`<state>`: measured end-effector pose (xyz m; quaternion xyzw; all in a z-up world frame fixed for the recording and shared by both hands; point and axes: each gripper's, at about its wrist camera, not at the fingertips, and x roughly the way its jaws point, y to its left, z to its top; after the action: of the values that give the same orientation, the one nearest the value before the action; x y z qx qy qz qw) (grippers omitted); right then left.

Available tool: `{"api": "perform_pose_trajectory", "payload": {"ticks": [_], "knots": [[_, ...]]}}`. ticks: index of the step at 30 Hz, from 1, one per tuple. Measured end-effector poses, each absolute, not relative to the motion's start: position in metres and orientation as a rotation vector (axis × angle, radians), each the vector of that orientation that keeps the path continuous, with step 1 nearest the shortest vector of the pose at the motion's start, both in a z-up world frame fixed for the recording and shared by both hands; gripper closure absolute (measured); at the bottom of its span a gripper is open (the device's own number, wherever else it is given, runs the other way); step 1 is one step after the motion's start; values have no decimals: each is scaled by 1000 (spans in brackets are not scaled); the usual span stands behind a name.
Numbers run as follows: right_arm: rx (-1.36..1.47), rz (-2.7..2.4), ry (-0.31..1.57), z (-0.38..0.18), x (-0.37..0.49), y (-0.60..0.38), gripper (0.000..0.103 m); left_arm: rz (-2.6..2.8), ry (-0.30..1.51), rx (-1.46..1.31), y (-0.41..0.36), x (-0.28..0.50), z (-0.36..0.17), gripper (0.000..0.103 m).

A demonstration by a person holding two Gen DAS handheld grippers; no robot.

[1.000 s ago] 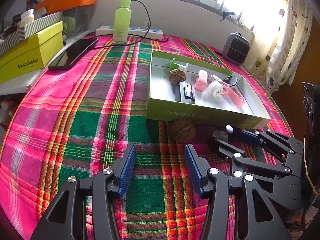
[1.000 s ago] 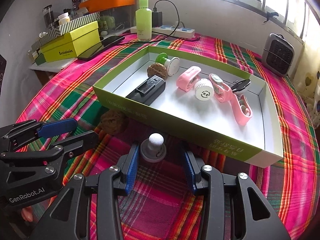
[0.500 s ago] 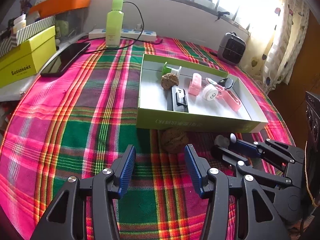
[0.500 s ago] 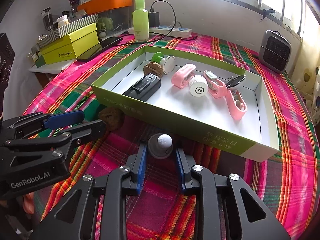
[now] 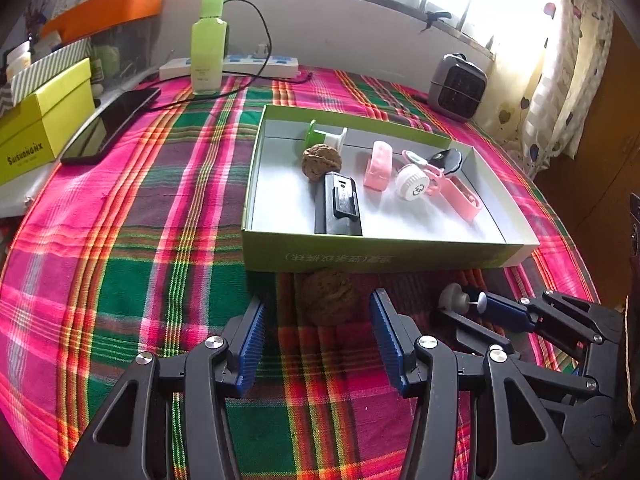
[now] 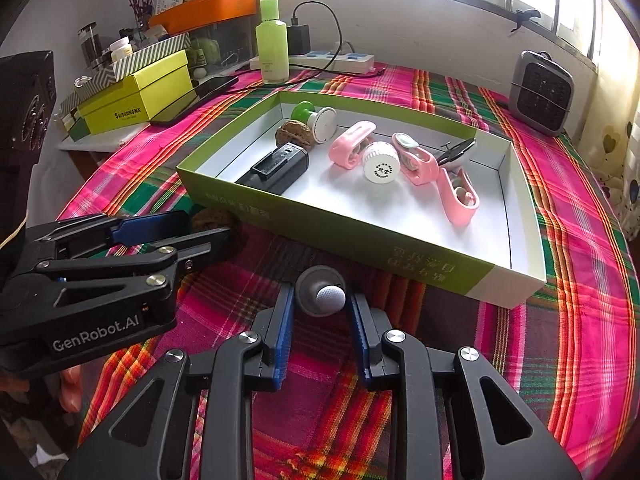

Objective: Organize objects
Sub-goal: 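Close left tool on the brown walnut beside the box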

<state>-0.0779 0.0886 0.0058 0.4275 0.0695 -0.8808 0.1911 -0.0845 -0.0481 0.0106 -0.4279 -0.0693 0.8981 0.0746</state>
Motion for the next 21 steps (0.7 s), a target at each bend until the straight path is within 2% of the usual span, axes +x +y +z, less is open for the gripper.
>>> {"api": "perform_pose_trajectory", "payload": {"ticks": [7, 11, 15, 18, 21], "knots": [[1201, -2468, 174, 6, -79, 91, 76, 2698, -214, -1289, -47, -88, 11, 54], [1201, -2466, 171, 6, -79, 92, 76, 2709, -206, -1293, -46, -89, 11, 65], [1200, -2467, 173, 6, -79, 92, 76, 2712, -202, -1294, -46, -88, 10, 67], [1201, -2467, 173, 6, -79, 92, 76, 2712, -204, -1293, -46, -88, 10, 73], [1200, -2467, 175, 6, -79, 92, 76, 2712, -204, -1293, -46, -88, 10, 73]]}}
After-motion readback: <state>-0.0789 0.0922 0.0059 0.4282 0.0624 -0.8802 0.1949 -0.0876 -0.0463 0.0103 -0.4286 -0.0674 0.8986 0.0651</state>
